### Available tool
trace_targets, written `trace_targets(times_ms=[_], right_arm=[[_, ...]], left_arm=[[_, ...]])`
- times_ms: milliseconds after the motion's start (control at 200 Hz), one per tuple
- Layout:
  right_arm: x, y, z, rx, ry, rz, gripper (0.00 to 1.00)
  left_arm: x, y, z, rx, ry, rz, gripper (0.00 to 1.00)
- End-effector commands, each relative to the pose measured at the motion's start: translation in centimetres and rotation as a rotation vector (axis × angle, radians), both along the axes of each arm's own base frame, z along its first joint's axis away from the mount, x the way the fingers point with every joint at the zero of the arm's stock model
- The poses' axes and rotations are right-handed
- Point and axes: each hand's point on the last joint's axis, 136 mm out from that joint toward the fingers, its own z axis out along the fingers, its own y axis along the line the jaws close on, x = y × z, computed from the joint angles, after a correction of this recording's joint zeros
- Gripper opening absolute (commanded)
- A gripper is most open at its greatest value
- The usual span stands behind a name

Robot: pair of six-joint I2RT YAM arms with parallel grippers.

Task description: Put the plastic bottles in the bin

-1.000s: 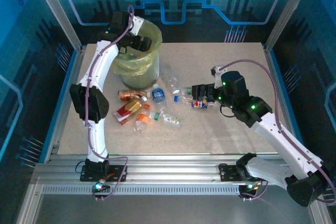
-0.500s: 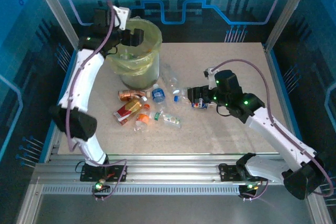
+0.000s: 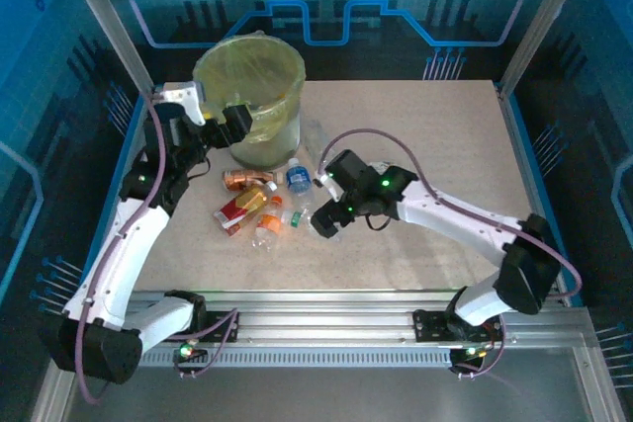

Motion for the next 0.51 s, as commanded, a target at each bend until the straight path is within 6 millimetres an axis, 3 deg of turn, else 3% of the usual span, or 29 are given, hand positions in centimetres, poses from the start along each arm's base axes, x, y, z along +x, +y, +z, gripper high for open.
trace_targets(times_ms=[0, 215, 505], right_arm=[[-1.8, 0.5, -2.0, -0.082, 0.077, 0.107, 1.00], [-1.2, 0.7, -5.2, -0.191, 0.091, 0.142, 1.00], [-0.1, 1.0, -8.1, -0.279, 0.108, 0.184, 1.00]], left_arm=[[-0.6, 0.3, 0.8, -0.132, -0.051, 0.050, 0.99], [-1.2, 1.5, 0.2, -0.121, -0.047, 0.116, 0.99], [-1.1, 2.3, -0.3, -0.121, -0.052, 0.165, 0.99]])
